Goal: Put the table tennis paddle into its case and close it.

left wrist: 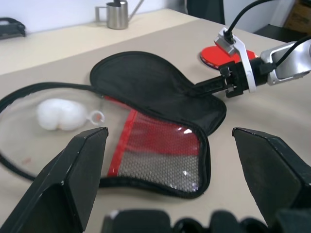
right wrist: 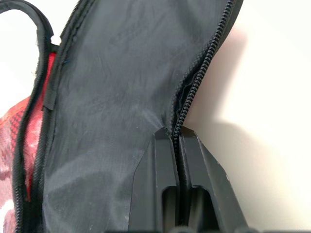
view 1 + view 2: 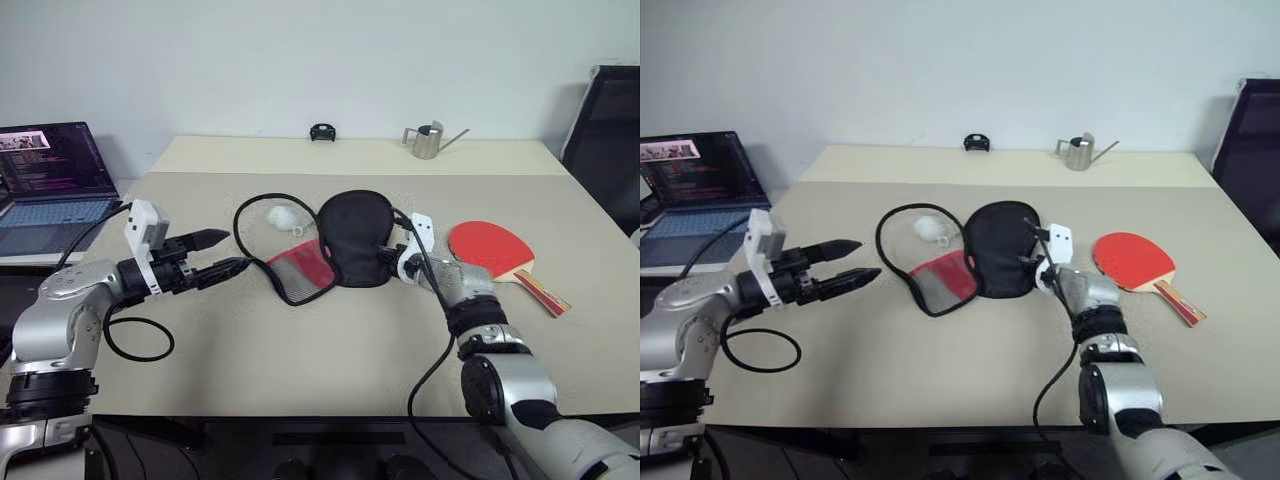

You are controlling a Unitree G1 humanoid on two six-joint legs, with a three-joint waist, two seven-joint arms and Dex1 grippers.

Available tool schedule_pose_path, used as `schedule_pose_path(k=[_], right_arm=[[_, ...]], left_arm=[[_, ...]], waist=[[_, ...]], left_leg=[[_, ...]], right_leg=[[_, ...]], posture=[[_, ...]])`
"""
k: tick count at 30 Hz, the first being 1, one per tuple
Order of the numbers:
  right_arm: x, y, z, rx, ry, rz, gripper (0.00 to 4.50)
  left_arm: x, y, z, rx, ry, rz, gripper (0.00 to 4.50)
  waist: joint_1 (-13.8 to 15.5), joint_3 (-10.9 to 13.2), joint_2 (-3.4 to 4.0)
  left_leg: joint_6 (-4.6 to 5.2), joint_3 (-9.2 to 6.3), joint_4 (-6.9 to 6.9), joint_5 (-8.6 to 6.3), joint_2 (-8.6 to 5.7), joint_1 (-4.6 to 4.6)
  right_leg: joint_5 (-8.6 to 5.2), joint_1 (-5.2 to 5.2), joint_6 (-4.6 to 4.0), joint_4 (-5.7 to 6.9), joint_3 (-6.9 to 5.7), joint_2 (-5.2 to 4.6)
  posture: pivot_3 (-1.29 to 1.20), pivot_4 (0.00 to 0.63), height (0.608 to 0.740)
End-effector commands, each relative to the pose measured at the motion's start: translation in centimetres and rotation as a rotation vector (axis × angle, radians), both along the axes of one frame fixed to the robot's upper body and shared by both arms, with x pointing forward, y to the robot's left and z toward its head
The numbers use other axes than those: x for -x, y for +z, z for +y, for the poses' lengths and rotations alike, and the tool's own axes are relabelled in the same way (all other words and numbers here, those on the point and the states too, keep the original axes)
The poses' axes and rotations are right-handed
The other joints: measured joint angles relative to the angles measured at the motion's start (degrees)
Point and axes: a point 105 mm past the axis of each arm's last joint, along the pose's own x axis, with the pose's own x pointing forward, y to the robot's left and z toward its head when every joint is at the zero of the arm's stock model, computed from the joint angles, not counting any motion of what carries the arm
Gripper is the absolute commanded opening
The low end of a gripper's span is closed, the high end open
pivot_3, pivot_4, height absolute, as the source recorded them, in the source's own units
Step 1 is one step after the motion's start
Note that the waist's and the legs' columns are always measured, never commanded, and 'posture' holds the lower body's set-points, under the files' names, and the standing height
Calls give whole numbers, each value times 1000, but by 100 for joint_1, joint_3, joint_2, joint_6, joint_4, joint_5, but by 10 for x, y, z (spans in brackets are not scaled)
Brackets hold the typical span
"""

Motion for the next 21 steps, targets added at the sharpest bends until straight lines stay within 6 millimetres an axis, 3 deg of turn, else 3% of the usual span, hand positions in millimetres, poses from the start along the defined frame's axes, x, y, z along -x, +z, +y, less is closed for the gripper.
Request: schedule_pose_path(k=[1, 8, 11, 14, 21], right_arm=[[12, 2, -19, 9, -62, 18, 15], [41, 0, -21, 41, -40, 27, 15], [37, 4, -31, 51, -75, 18, 15], [37, 10, -29, 38, -67, 13, 15], [31, 8, -41, 168, -7, -13, 15]], left_arm=[[5, 12, -15, -9, -79, -43, 4500], [6, 11, -28, -14, -135, -38, 4500], [4, 11, -31, -11, -140, -37, 4500], [3, 14, -32, 3, -144, -38, 4500], [3, 12, -37, 0, -162, -32, 4500]], waist=[[-1, 0, 0], [-13, 0, 0], [-28, 0, 0], [-26, 0, 0], [-24, 0, 0]], left_leg=[[0, -1, 0, 0, 0, -1], [2, 2, -1, 0, 0, 1], [2, 3, 0, 0, 0, 4], [2, 3, 0, 0, 0, 5], [2, 4, 0, 0, -1, 4]], right_leg=[[0, 0, 0, -1, 0, 0], [0, 0, 0, 2, 2, 3], [0, 0, 0, 4, 1, 5], [0, 0, 0, 7, 0, 6], [0, 0, 0, 3, 0, 6]], posture=[[0, 150, 740], [0, 150, 740], [0, 150, 740], [0, 150, 740], [0, 150, 740]])
